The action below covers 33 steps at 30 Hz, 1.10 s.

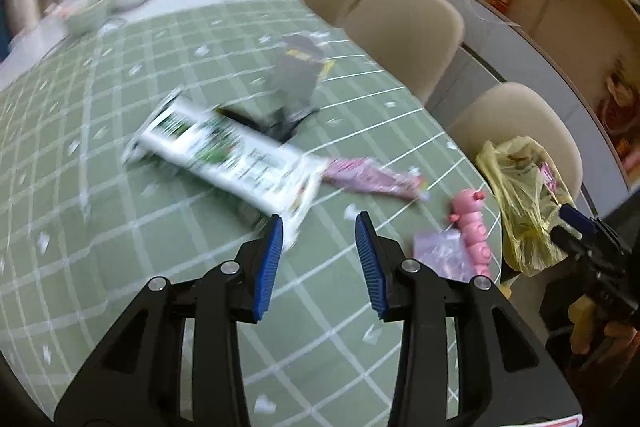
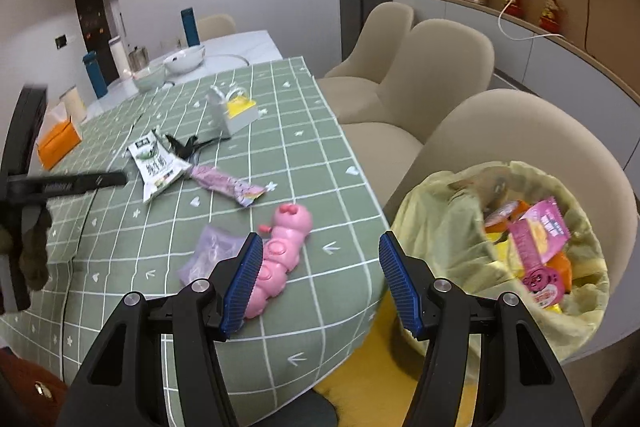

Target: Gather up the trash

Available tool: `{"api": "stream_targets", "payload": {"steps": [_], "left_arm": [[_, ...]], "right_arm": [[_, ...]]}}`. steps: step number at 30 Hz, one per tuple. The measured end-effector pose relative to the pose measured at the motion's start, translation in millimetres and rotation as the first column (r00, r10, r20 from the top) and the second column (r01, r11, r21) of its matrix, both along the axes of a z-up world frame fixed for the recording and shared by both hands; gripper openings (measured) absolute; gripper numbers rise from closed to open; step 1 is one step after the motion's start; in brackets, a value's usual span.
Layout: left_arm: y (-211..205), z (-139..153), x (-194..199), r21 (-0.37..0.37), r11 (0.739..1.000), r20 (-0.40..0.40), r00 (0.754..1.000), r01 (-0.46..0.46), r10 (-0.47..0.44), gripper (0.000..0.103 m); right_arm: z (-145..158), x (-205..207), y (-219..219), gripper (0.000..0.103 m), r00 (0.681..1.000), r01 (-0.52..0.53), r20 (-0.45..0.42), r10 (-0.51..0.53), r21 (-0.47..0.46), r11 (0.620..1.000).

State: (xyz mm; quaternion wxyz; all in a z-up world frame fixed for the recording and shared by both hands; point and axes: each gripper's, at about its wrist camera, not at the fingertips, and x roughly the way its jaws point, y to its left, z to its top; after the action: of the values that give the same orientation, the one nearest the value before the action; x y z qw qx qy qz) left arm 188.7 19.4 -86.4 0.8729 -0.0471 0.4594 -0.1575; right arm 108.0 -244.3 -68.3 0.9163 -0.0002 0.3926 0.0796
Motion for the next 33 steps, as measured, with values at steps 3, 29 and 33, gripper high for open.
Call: {"api": "stream_targets", "payload": {"steps": [3, 29, 33], "left_arm": [[-29, -5, 22, 0.036, 0.994, 0.014, 0.994, 0.105, -0.106, 0.037], [-53, -42, -6, -0.074, 0.945, -0.119, 0.938, 0.318, -0.325, 0.037], [-78, -58, 18, -0.027, 0.940, -0.134, 0.930, 0.341, -0.342, 0.037]], "right_arm": [[-7, -2, 3, 0.057, 1.000, 0.000, -0.027, 0.000, -0.021, 1.000], [-41, -6, 21, 0.057, 0.991, -0.054, -0.121, 0.066, 0.097, 0.994], [-37, -11, 11, 0.057, 0.993, -0.021, -0.110, 0.032, 0.104, 0.994]]}}
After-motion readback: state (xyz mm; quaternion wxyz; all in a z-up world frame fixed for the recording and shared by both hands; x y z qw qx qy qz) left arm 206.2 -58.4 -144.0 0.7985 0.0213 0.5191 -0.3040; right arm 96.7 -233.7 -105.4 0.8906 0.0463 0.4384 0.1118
